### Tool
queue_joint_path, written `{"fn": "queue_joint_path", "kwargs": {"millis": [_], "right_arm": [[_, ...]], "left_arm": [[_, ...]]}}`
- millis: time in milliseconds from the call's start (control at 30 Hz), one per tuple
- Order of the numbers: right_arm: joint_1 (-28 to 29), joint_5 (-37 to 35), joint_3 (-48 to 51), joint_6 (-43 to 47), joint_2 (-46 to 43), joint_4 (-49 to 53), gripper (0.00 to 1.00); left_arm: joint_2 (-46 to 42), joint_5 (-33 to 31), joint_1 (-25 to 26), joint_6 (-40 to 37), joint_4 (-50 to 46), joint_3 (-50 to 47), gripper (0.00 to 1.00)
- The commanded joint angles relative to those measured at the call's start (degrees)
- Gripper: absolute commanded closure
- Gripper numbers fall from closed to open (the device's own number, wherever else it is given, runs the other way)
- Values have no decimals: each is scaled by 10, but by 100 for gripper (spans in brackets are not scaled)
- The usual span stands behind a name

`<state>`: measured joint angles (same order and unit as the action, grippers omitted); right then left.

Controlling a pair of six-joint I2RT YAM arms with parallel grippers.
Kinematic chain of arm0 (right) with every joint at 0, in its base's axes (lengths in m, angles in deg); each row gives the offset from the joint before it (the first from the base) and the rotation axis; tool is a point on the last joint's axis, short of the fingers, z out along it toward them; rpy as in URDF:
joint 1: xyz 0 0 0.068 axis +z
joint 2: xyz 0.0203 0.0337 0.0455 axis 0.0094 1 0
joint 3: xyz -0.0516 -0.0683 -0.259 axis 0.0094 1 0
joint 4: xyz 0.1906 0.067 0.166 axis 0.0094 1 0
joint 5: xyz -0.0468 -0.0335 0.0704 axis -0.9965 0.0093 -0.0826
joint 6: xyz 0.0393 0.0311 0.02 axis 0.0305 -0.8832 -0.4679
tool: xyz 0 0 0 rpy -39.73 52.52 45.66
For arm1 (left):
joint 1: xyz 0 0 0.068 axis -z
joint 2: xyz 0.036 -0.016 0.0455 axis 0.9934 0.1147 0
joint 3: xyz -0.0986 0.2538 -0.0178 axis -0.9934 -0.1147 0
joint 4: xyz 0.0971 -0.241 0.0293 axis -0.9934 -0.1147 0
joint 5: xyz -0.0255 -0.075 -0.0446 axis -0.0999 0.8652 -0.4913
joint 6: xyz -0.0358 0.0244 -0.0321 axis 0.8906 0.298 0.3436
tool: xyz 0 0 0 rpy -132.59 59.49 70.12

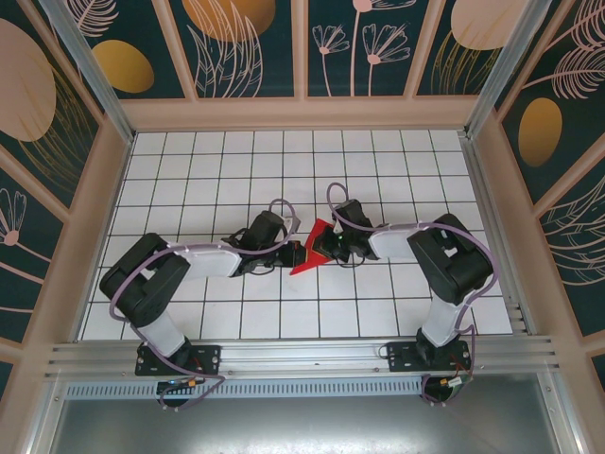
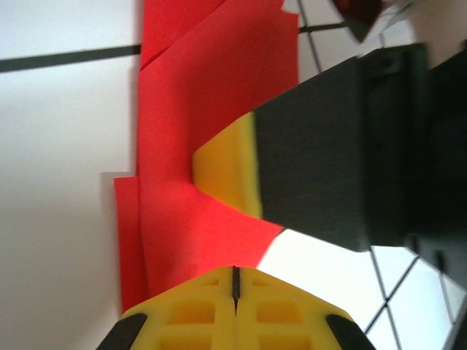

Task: Fold a paper plane with a square sheet of paper (pick it up from the middle)
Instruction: Fourth fold the wing at the center of the table.

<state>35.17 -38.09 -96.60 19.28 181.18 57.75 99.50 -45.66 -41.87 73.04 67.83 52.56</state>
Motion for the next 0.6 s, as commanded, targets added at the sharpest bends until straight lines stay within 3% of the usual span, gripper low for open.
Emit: {"fn": "queue_joint_path", "kwargs": {"millis": [0,567], "right_arm": [[6,-62,8,7,47,82,94],[11,-59,11,5,66,90,95]], "left_arm": [[-16,25,-1,42,-14,-21,92],[9,-20,-2,41,-54,-32,90]]}}
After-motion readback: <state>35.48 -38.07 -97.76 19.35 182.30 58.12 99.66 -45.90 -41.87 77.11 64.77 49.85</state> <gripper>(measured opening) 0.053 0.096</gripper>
